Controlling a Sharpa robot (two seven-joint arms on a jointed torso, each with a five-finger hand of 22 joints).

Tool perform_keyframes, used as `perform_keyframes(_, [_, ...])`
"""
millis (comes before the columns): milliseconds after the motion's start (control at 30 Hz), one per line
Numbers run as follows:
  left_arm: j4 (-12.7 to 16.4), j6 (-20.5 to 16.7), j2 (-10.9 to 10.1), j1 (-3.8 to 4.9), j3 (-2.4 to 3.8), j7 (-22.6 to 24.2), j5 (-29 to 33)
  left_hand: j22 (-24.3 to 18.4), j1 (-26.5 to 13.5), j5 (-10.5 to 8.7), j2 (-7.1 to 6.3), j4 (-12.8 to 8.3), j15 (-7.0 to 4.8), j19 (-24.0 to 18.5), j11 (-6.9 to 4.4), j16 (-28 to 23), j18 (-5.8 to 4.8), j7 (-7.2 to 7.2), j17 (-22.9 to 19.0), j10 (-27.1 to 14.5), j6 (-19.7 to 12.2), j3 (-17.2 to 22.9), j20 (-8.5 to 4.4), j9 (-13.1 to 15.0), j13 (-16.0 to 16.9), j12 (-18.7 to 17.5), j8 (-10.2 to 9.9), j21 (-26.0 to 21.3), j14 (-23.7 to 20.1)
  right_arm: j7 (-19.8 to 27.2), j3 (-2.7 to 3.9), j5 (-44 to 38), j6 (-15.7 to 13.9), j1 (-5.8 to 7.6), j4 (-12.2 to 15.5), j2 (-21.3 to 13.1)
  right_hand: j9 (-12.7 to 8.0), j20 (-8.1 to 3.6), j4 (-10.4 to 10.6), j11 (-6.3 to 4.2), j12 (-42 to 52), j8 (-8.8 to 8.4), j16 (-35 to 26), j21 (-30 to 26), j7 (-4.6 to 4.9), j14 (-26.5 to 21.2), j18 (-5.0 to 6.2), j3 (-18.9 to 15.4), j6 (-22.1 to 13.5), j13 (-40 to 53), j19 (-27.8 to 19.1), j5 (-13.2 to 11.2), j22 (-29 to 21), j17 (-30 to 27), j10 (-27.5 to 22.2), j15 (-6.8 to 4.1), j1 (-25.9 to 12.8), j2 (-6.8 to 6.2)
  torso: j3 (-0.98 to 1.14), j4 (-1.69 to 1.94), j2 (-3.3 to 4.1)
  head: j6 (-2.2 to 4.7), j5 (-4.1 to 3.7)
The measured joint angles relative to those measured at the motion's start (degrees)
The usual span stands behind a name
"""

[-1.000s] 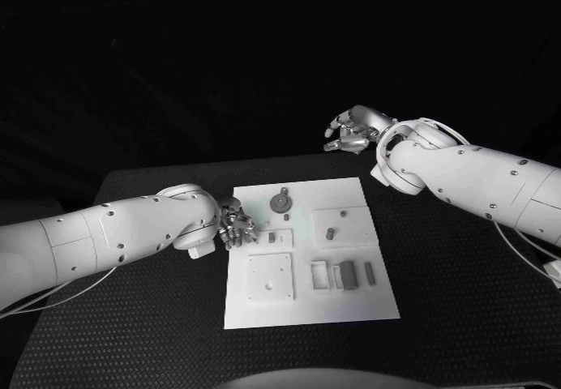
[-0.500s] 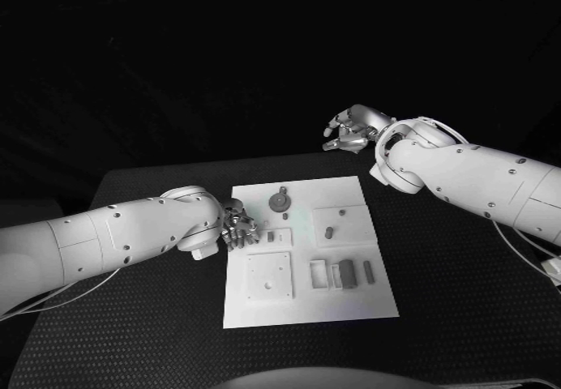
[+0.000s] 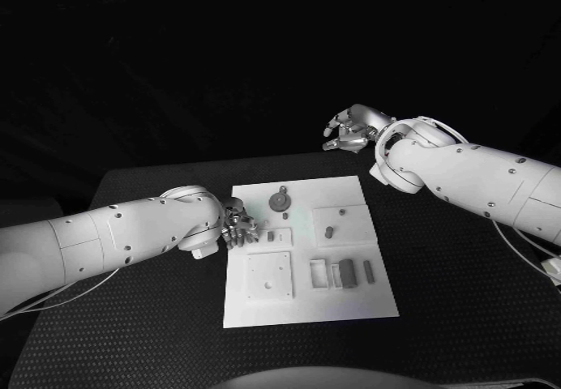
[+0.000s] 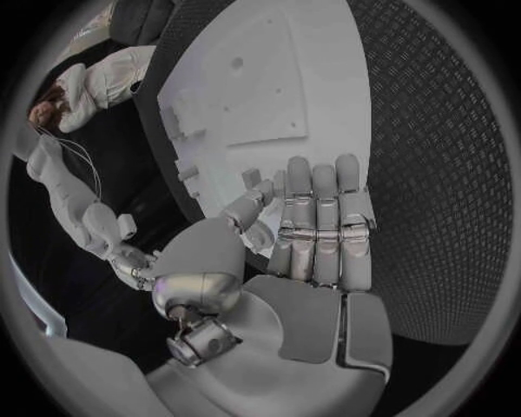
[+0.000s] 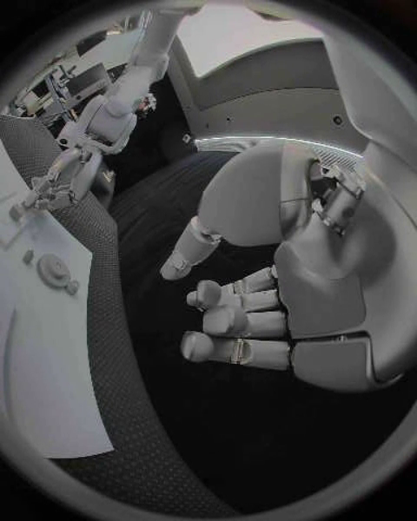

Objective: Assemble the parts on the task board

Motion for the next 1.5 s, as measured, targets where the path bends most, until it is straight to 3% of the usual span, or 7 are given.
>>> perform_keyframes(433, [-0.79,1.24,0.47,0.0,0.08,-0.09,-0.46,-0.01,0.0,-0.62,0.01,-0.04,0.0,0.0,-0.02,0.0,-0.26,-0.09,-0.05,0.19,0.09,0.3,0.0,-0.04,0.0,0.0,-0.12,0.0,0.0,0.0,0.0,0.01,0.04,-0.02,0.0,-0.04,-0.01,0.0,0.0,0.0,0.0,0.0,0.0,0.0,0.0,0.02,0.0,0.0,0.0,0.0,0.0,0.0,0.0,0.0,0.0,0.02,0.0,0.0,-0.01,0.03,-0.02,-0.08,0.0])
perform_keyframes(633, [-1.24,1.19,0.62,-0.22,0.18,-0.08,-0.47,-0.01,-0.3,-1.01,0.3,-0.03,0.0,-0.01,0.07,0.0,0.42,-0.09,-0.05,0.28,0.09,0.31,0.0,-0.04,-0.01,0.0,-0.23,0.0,0.0,0.0,0.0,0.02,0.05,-0.03,0.01,-0.08,-0.01,0.0,0.0,0.0,0.0,0.0,0.0,0.0,0.0,0.03,0.0,0.0,0.0,0.01,0.0,0.0,0.0,0.0,0.0,0.03,0.0,0.0,0.0,0.01,-0.02,-0.11,-0.03])
perform_keyframes(867, [-1.39,1.14,0.72,-0.27,0.19,-0.06,-0.47,-0.02,-0.3,-1.99,0.31,-0.03,0.0,-0.01,-0.07,0.0,0.42,-0.09,-0.13,0.12,0.09,0.3,0.01,-0.13,-0.01,0.0,-0.23,0.0,0.0,0.01,0.0,0.02,0.07,-0.06,0.01,-0.12,-0.02,0.0,0.0,0.0,0.0,0.0,0.0,0.0,0.0,0.03,0.01,0.0,0.0,0.01,0.0,0.0,0.0,0.0,0.0,0.03,0.0,0.0,0.04,-0.03,-0.02,-0.12,-0.08])
perform_keyframes(1500, [-1.04,-0.09,0.61,-0.49,0.17,0.05,-0.92,-0.03,-0.48,-2.34,0.49,-0.21,0.0,-0.01,-0.04,0.0,0.13,-0.07,-0.12,0.11,0.07,0.79,0.01,-0.12,-0.02,0.0,-0.22,0.0,0.0,0.02,0.0,0.03,0.08,-0.19,0.0,-0.14,0.03,0.0,0.0,0.0,0.0,0.0,0.0,0.0,0.0,0.05,0.01,0.0,0.0,-0.04,0.0,0.0,0.0,0.0,0.0,0.05,0.0,0.0,0.0,0.01,-0.02,-0.15,-0.21])
